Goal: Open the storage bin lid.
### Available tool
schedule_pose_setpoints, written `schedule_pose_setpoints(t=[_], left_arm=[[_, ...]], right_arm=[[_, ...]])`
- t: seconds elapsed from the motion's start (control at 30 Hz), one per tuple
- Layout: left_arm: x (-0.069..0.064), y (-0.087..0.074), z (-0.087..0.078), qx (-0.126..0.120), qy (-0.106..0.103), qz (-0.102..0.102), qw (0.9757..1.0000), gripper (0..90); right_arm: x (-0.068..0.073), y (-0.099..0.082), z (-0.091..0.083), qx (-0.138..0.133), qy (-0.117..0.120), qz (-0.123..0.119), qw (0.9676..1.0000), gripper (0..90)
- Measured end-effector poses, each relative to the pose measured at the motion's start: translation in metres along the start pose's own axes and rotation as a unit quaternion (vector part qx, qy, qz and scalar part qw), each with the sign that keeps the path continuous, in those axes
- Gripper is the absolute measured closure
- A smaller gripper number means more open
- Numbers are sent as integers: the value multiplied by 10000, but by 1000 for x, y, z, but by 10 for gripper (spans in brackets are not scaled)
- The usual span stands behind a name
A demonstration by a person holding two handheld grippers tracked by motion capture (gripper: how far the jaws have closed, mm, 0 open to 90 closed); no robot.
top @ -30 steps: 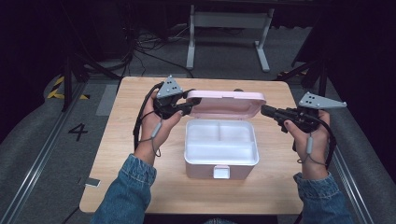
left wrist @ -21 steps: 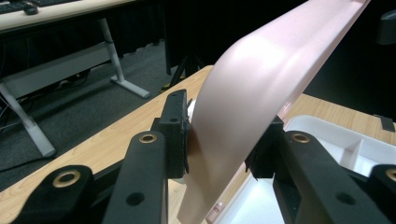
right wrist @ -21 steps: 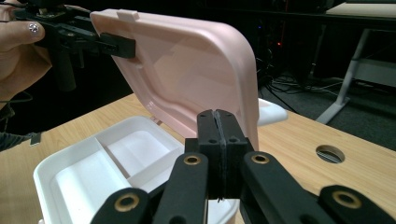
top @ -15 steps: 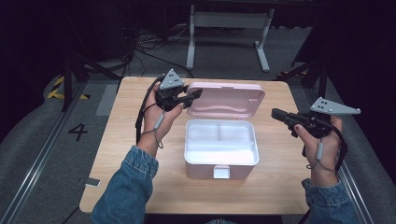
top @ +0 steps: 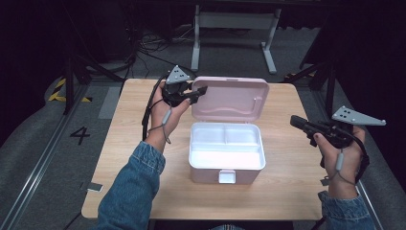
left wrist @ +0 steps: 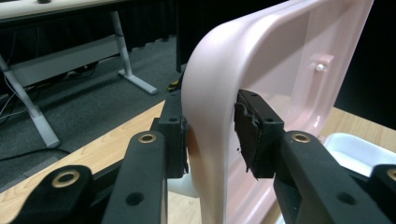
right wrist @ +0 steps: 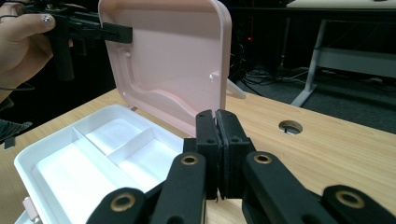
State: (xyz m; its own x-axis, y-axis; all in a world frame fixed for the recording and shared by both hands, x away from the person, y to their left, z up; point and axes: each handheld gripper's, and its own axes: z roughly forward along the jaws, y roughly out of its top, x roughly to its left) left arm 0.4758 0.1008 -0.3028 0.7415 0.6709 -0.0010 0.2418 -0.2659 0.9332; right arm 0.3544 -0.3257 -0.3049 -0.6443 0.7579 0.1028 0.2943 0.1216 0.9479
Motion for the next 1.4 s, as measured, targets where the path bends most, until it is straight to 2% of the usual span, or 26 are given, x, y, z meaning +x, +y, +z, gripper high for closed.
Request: schedule_pose_setpoints(t=[0.07,0.3,0.43,0.53,0.63,0.7,0.83,0.97,1.2,1.4], left_arm=[[2,0,3,2,74,71,9999,646],[10,3,14,221,159,-24,9996,622],[13,2,18,258,173,-59,9995,612],[17,0,21,204,156,-128,9996,607],[20,-4,26,192,143,-253,9994,601],[22,-5,29,210,164,-308,9992,596],[27,-9,36,268,201,-407,9986,582],[33,-13,43,310,198,-586,9976,579],[40,-21,53,466,247,-776,9956,575],[48,-27,57,660,357,-831,9937,633]], right_arm=[[-1,-1,-1,9,-42,11,10000,874],[-2,-2,2,108,-60,-13,9999,851],[-2,-3,4,174,-97,-60,9998,828],[-3,-4,5,250,-193,-131,9994,806],[-4,-4,4,340,-405,-355,9980,766],[-6,-5,3,357,-446,-390,9976,737],[-11,-8,3,574,-534,-464,9958,652],[-14,-12,3,724,-592,-519,9943,623],[-22,-17,-4,783,-639,-380,9942,598],[-26,-19,-5,778,-648,-296,9944,599]])
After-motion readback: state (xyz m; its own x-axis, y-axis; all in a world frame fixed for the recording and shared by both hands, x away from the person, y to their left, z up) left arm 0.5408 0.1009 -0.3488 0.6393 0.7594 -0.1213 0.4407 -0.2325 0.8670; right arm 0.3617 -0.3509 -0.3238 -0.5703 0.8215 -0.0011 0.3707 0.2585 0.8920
